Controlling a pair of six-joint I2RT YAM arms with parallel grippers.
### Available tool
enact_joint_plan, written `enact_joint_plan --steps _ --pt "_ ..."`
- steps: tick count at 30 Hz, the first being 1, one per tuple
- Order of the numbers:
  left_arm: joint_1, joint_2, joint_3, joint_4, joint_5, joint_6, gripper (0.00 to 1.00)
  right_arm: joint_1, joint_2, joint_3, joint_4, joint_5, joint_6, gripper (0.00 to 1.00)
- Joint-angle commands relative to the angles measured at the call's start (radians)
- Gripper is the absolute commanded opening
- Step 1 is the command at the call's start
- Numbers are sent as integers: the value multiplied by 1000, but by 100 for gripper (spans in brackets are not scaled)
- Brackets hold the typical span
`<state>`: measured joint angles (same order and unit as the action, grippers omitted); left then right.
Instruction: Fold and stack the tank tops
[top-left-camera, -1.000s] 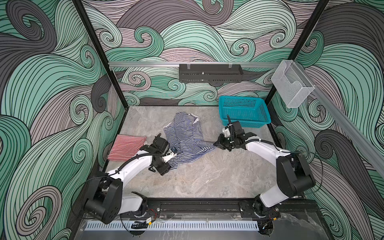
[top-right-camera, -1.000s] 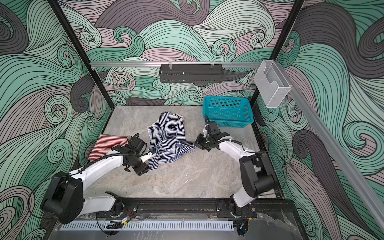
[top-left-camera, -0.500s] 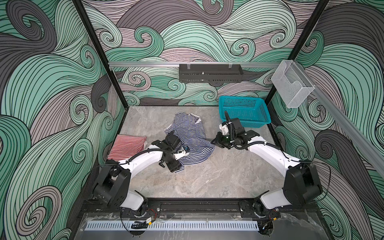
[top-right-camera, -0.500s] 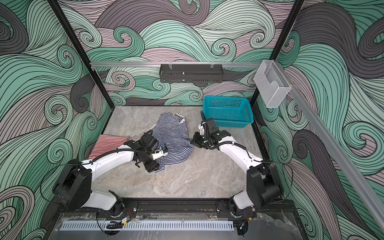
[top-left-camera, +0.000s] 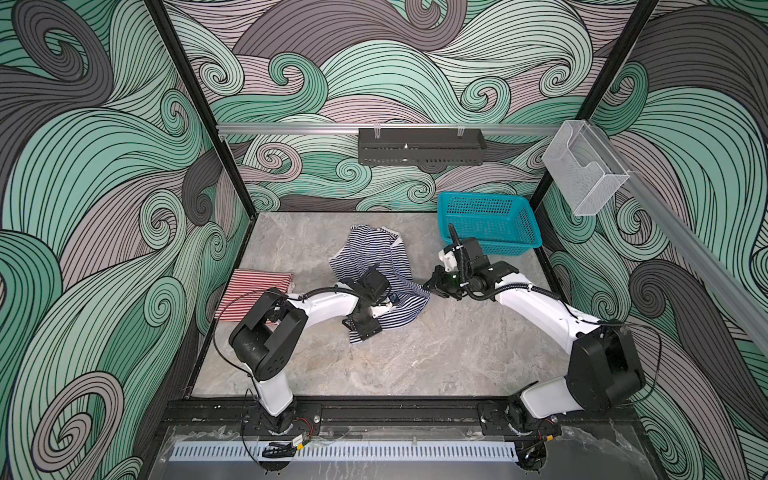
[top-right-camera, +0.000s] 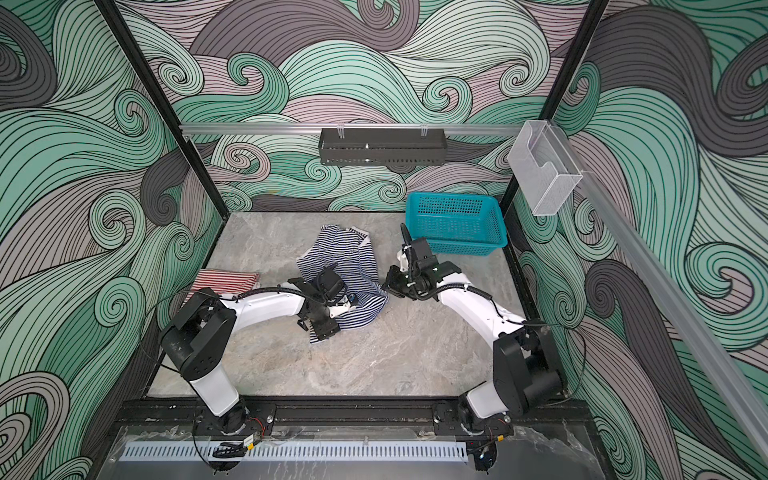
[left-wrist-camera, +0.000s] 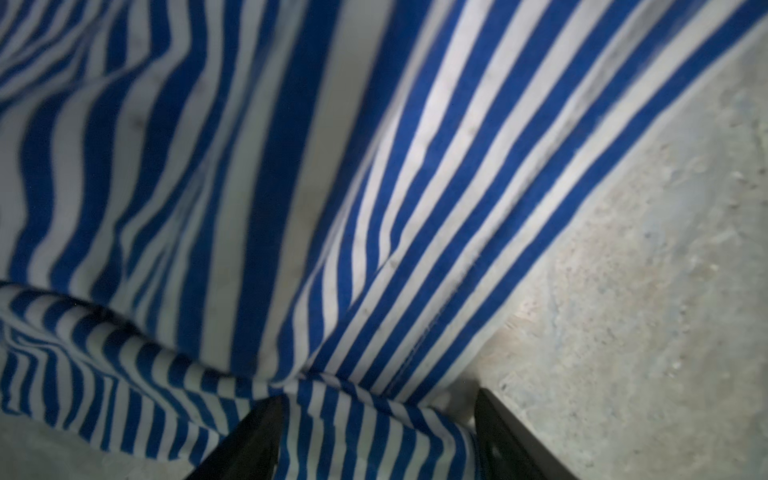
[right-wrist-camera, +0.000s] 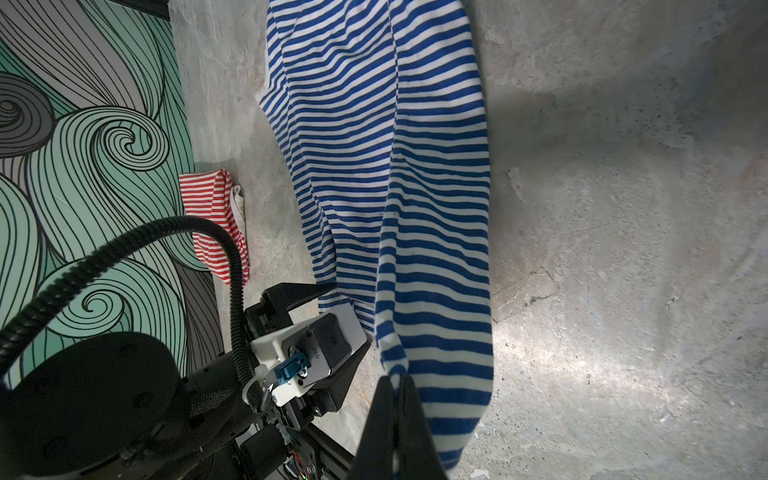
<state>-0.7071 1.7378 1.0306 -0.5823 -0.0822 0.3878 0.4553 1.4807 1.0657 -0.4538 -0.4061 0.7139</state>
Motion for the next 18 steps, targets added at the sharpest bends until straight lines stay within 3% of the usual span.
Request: enact_joint_plan --steps 1,5,8,12,18 --pt "-12 5 6 22 -154 -30 60 -2 -25 -15 -11 26 4 0" --pt "-9 -66 -28 13 -202 -47 27 -18 -25 -15 -15 28 1 0" --pt "2 -171 -72 9 -189 -49 10 -32 -17 -11 -16 26 -4 0" --pt "41 -276 -115 9 -204 -52 0 -46 -12 3 -29 22 -13 0" --pt "123 -357 -171 7 -249 -66 0 -57 -9 21 -39 22 -25 0"
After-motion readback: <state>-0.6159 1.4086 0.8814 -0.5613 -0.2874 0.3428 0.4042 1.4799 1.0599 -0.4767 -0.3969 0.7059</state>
